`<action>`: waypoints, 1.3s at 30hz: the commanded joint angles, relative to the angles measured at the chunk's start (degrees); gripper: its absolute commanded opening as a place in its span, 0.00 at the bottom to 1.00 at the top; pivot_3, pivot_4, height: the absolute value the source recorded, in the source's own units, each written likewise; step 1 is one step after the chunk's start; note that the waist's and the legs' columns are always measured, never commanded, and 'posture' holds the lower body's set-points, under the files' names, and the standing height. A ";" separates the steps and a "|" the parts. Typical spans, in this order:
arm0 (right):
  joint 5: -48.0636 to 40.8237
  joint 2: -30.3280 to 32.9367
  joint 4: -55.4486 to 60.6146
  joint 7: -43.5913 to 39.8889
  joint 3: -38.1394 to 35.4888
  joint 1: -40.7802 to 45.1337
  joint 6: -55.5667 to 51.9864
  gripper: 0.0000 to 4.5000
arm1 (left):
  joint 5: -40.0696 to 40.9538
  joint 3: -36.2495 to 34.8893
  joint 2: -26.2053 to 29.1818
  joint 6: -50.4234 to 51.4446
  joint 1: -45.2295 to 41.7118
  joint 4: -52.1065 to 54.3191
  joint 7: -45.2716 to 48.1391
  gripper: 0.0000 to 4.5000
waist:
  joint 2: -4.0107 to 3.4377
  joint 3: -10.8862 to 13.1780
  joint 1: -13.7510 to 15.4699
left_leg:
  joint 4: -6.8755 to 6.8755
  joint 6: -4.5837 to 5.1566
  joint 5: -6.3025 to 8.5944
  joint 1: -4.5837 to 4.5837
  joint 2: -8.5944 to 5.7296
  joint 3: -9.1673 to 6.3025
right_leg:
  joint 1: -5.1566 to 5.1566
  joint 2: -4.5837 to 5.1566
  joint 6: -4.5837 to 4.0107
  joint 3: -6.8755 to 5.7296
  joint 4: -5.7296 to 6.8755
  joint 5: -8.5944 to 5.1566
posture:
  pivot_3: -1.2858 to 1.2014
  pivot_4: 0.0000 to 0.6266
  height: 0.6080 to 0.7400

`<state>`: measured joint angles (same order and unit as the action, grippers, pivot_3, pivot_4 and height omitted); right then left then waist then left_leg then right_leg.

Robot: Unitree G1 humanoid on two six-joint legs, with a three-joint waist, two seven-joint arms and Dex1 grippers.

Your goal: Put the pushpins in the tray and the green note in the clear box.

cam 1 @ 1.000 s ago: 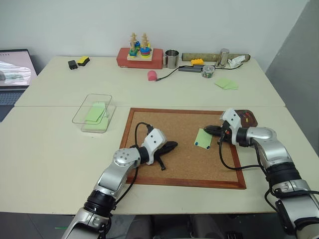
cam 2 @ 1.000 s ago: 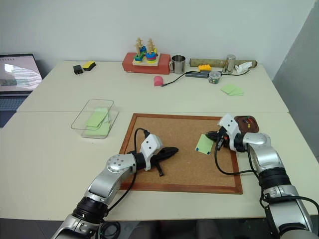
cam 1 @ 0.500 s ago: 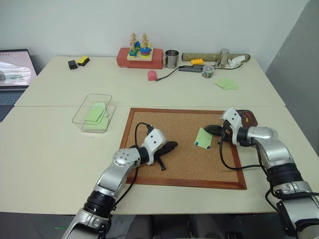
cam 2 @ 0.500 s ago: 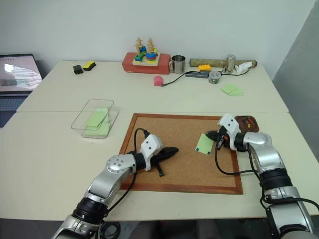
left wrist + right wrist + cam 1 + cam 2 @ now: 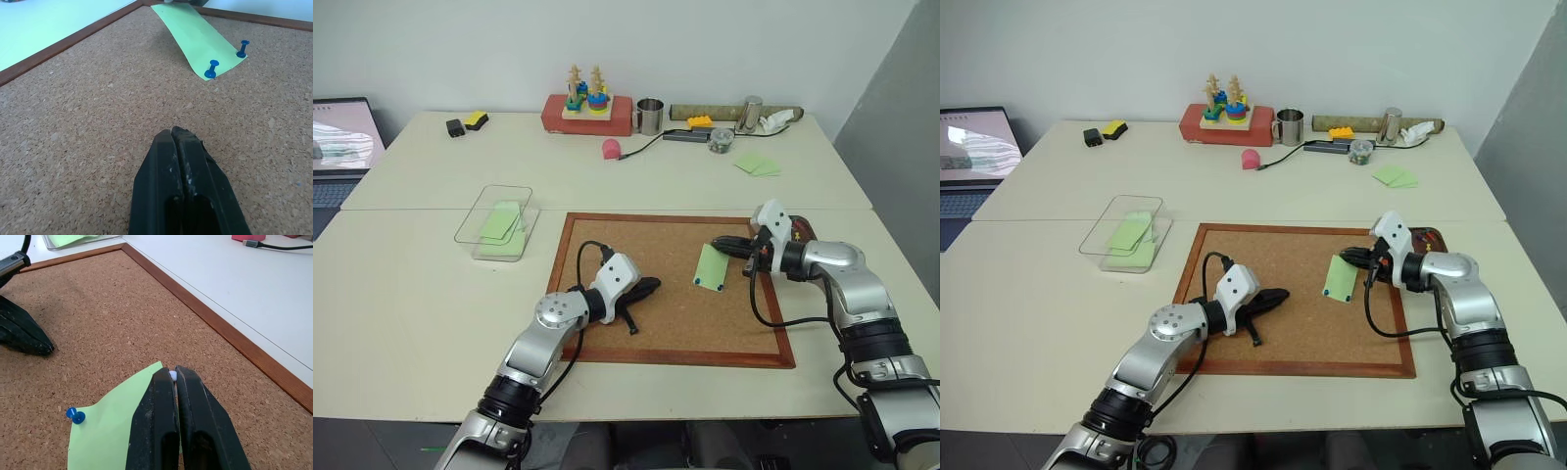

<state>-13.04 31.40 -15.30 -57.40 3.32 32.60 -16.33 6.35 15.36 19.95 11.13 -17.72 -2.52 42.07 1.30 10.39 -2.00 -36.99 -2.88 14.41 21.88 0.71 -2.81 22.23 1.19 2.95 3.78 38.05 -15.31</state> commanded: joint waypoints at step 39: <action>15.43 13.14 -24.67 12.24 -1.25 9.02 9.20 0.37 | -1.58 1.28 -0.06 0.41 0.79 -0.79 0.03 0.00 | -0.04 -0.02 0.12 | 0.02 0.00 0.00 0.01 -0.03 0.08 | -0.01 0.02 0.00 0.08 -0.06 0.00 | 0.52 0.24 1.00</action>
<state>2.35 43.96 -40.41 -45.34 3.13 40.14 -8.18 6.09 15.64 19.82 10.85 -17.86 -2.56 42.01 1.25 10.37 -1.89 -36.97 -2.88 14.41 21.88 0.68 -2.72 22.22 1.21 2.95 3.86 37.98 -15.31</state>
